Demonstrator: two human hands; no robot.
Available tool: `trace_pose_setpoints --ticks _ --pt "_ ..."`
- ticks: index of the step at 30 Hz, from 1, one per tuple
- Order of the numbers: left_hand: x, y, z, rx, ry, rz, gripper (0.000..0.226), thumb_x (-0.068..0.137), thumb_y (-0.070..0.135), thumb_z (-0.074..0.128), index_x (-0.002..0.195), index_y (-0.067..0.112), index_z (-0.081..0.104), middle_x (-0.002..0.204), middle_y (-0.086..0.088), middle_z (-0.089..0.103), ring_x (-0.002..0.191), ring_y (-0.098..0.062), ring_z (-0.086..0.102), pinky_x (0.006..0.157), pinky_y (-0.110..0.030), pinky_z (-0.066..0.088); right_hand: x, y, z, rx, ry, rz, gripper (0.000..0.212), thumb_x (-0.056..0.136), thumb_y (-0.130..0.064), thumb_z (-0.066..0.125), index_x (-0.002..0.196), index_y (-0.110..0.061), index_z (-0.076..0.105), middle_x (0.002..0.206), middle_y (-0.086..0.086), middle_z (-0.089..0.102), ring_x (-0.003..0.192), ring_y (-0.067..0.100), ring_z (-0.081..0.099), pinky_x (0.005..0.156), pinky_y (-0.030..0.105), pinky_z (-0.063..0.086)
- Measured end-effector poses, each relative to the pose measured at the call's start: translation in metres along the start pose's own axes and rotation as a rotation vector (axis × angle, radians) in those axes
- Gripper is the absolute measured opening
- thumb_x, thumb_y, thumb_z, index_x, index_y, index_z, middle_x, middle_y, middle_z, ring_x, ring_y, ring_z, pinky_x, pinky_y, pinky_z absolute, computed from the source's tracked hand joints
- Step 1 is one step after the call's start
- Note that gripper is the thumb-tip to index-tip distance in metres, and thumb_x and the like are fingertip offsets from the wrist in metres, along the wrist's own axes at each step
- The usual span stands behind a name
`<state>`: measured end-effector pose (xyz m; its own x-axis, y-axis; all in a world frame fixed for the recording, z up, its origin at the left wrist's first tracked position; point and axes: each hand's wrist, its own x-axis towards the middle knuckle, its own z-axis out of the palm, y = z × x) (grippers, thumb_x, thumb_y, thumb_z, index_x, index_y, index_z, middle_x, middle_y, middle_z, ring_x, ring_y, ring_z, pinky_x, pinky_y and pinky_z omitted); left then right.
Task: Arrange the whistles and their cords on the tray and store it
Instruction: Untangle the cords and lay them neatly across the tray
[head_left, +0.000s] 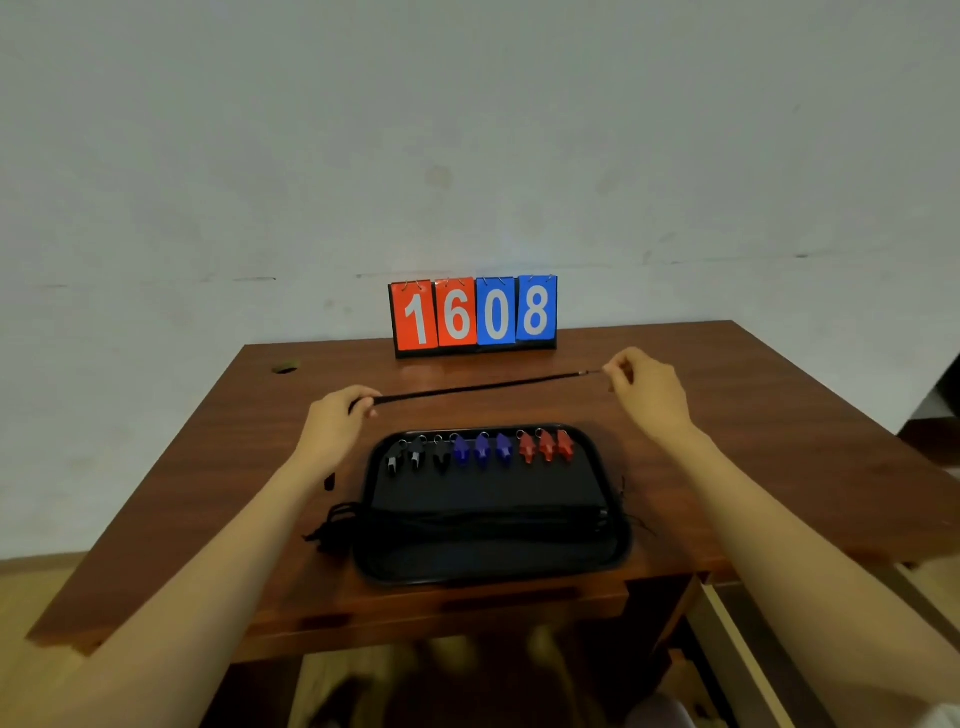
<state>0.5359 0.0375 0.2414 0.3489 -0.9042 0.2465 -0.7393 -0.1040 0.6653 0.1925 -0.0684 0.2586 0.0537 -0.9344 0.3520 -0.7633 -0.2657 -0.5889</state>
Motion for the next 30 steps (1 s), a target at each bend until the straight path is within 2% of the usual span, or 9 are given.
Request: trace_pose_setpoints --ticks 2,4,7,10,13,16,21,26,30 --pt "-0.010 -0.010 0.007 -0.042 -0.006 -0.074 0.019 0.096 0.021 0.049 0.110 0.012 0.058 0.090 -0.004 0.068 0.076 -0.013 0.054 0.066 -0.027 0.039 -0.010 0.011 0.007 -0.029 -0.050 0.045 0.019 0.097 -0.031 0.047 0.096 -0.018 0.059 0.080 0.000 0.067 0.067 0.017 0.061 0.064 0.033 0.050" --pt "-0.019 -0.018 0.013 -0.055 -0.005 -0.133 0.013 0.092 0.026 0.056 0.095 0.013 0.057 0.086 -0.003 0.067 0.089 -0.017 0.055 0.075 -0.032 0.041 -0.020 0.022 0.014 -0.065 -0.103 0.083 0.018 0.097 -0.031 0.047 0.094 -0.018 0.059 0.082 0.002 0.067 0.069 0.020 0.061 0.066 0.036 0.051" --pt "-0.032 -0.027 0.020 0.043 -0.055 -0.144 0.018 0.089 0.029 0.061 0.077 0.016 0.060 0.075 0.001 0.066 0.078 -0.021 0.060 0.070 -0.035 0.046 -0.036 0.037 0.022 -0.104 -0.176 0.126 0.017 0.098 -0.028 0.046 0.091 -0.018 0.058 0.081 0.003 0.065 0.071 0.025 0.060 0.063 0.035 0.047" --pt "-0.044 -0.037 0.025 0.112 -0.115 -0.167 0.015 0.093 0.027 0.056 0.085 0.018 0.066 0.081 -0.005 0.069 0.076 -0.027 0.064 0.066 -0.035 0.048 -0.052 0.049 0.028 -0.117 -0.244 0.148 0.016 0.097 -0.025 0.048 0.089 -0.017 0.059 0.081 0.004 0.066 0.073 0.026 0.062 0.063 0.036 0.050" --pt "-0.053 -0.047 0.031 0.153 -0.187 -0.197 0.017 0.095 0.025 0.053 0.094 0.018 0.069 0.094 -0.006 0.071 0.078 -0.028 0.065 0.072 -0.038 0.052 -0.066 0.060 0.033 -0.092 -0.313 0.168 0.017 0.096 -0.023 0.049 0.087 -0.013 0.060 0.083 0.009 0.068 0.076 0.030 0.063 0.065 0.037 0.050" --pt "-0.062 -0.050 0.040 0.183 -0.199 -0.189 0.018 0.094 0.024 0.054 0.095 0.016 0.071 0.112 -0.005 0.063 0.092 -0.025 0.061 0.075 -0.031 0.045 -0.077 0.066 0.035 -0.082 -0.348 0.189 0.018 0.096 -0.022 0.050 0.086 -0.011 0.060 0.082 0.009 0.067 0.071 0.028 0.059 0.061 0.033 0.044" --pt "-0.077 -0.054 0.046 0.198 -0.216 -0.113 0.014 0.092 0.022 0.057 0.092 0.020 0.070 0.105 -0.003 0.055 0.099 -0.023 0.055 0.079 -0.030 0.042 -0.088 0.072 0.035 -0.110 -0.371 0.196 0.017 0.096 -0.022 0.052 0.082 -0.015 0.058 0.075 0.004 0.064 0.059 0.021 0.056 0.055 0.031 0.045" --pt "-0.080 -0.063 0.048 0.305 -0.243 -0.043 0.017 0.092 0.031 0.056 0.102 0.026 0.069 0.110 0.000 0.055 0.112 -0.024 0.050 0.096 -0.040 0.038 -0.096 0.076 0.034 -0.137 -0.390 0.170 0.016 0.093 -0.024 0.056 0.083 -0.014 0.064 0.088 0.008 0.069 0.085 0.029 0.066 0.069 0.038 0.052" --pt "-0.083 -0.062 0.051 0.453 -0.175 -0.011 0.037 0.085 0.049 0.059 0.118 0.032 0.058 0.121 0.000 0.049 0.122 -0.027 0.035 0.098 -0.042 0.025 -0.098 0.077 0.034 -0.162 -0.369 0.092 0.006 0.090 -0.022 0.057 0.092 -0.020 0.062 0.102 0.000 0.054 0.112 0.024 0.049 0.085 0.035 0.044"
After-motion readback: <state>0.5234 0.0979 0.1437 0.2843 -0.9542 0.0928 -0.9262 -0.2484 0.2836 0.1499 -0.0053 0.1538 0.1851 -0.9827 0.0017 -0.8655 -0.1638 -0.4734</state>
